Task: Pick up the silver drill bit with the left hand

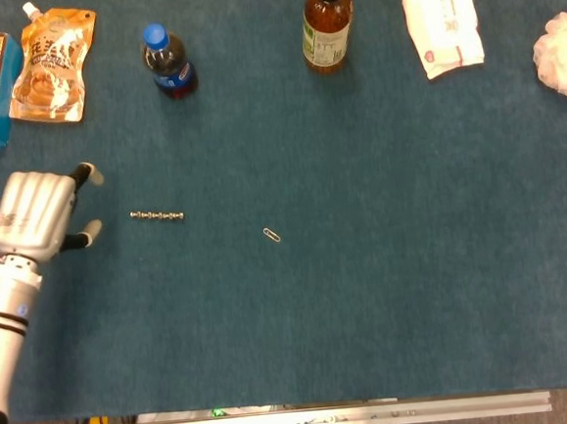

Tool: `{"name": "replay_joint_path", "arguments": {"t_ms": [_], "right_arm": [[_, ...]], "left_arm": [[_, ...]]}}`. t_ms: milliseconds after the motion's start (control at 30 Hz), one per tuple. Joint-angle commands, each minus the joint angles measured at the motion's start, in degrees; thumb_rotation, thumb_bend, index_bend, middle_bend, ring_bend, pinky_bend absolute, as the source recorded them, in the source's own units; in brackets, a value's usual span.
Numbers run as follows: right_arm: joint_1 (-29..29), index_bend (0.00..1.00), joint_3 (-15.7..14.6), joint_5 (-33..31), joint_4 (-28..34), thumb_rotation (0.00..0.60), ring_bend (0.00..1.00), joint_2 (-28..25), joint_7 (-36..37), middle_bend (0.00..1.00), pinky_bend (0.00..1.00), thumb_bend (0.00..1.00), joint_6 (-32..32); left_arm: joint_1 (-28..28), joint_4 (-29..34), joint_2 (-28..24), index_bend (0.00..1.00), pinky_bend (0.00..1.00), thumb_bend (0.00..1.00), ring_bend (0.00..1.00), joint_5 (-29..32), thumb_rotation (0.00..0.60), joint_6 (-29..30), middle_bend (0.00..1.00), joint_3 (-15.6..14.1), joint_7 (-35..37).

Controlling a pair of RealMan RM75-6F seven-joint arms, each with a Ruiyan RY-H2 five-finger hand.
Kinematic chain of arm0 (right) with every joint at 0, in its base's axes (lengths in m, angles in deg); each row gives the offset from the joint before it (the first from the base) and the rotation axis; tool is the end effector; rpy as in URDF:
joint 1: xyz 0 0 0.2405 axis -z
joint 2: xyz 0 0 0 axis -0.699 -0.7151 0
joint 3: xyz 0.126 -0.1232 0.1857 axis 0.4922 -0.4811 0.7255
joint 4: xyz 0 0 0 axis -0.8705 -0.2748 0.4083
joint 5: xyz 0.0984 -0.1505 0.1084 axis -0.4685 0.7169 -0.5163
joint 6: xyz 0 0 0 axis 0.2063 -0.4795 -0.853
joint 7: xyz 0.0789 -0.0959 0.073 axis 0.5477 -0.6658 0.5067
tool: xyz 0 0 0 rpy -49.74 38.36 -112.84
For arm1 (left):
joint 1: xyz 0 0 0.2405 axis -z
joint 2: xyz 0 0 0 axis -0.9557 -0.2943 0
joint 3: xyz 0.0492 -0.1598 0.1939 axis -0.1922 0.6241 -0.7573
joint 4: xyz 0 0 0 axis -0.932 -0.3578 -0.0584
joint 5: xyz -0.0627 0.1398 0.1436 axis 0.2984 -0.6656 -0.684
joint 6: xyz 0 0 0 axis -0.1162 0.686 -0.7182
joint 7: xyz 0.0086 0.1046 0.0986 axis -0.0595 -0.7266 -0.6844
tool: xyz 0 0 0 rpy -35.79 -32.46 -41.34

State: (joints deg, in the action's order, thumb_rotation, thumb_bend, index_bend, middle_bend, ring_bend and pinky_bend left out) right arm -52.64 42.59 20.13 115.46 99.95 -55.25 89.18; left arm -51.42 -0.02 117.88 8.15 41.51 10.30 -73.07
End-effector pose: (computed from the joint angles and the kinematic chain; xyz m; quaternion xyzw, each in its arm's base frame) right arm -0.2839 -0.2095 0.1971 0.6159 -0.3351 0.4054 0.5866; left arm -0.2712 0.2660 0.0511 -0.7118 -0.3869 -0.3030 0.5018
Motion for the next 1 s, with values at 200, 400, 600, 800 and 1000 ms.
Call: {"name": "replay_joint_path", "arguments": {"t_ms": [200, 400, 600, 800, 1000], "right_arm": [[0.5, 0.24, -0.4, -0.3, -0.8, 0.600, 0.40, 0.2, 0.8, 0.41, 0.39, 0.03, 0.1], [0.9, 0.24, -0.6, -0.9, -1.5, 0.600, 0.40, 0.1, 1.6, 0.41, 0.39, 0.03, 0.0], [1.0, 0.24, -0.8, -1.2, -1.8, 0.600, 0.40, -0.2, 1.9, 0.41, 0.39, 0.03, -0.4], [0.9, 0.24, -0.8, -1.6, -2.3, 0.600, 0.40, -0.1, 2.4, 0.41, 0.39, 0.03, -0.8], [0.9, 0.24, -0.7, -1.8, -2.9, 0.600, 0.40, 0.1, 3.0, 0.41, 0.39, 0.03, -0.9]], "left_arm": [[2.6, -0.2, 2.9, 0.42, 1.00, 0.22, 0.93, 6.6, 0.600, -4.5, 0.97, -0.1, -6.0], [3.8, -0.8, 5.5, 0.44, 1.00, 0.22, 0.95, 10.6, 0.600, -5.4, 0.99, 0.4, -8.1], [5.2, -1.4, 7.4, 0.45, 1.00, 0.23, 0.95, 12.8, 0.600, -6.0, 0.99, 0.4, -10.1], [6.6, -2.4, 8.9, 0.48, 1.00, 0.23, 0.95, 15.8, 0.600, -6.9, 0.99, 0.7, -11.5], [7.7, -3.3, 9.7, 0.48, 1.00, 0.26, 0.96, 17.8, 0.600, -7.2, 1.00, 0.7, -12.6]]}}
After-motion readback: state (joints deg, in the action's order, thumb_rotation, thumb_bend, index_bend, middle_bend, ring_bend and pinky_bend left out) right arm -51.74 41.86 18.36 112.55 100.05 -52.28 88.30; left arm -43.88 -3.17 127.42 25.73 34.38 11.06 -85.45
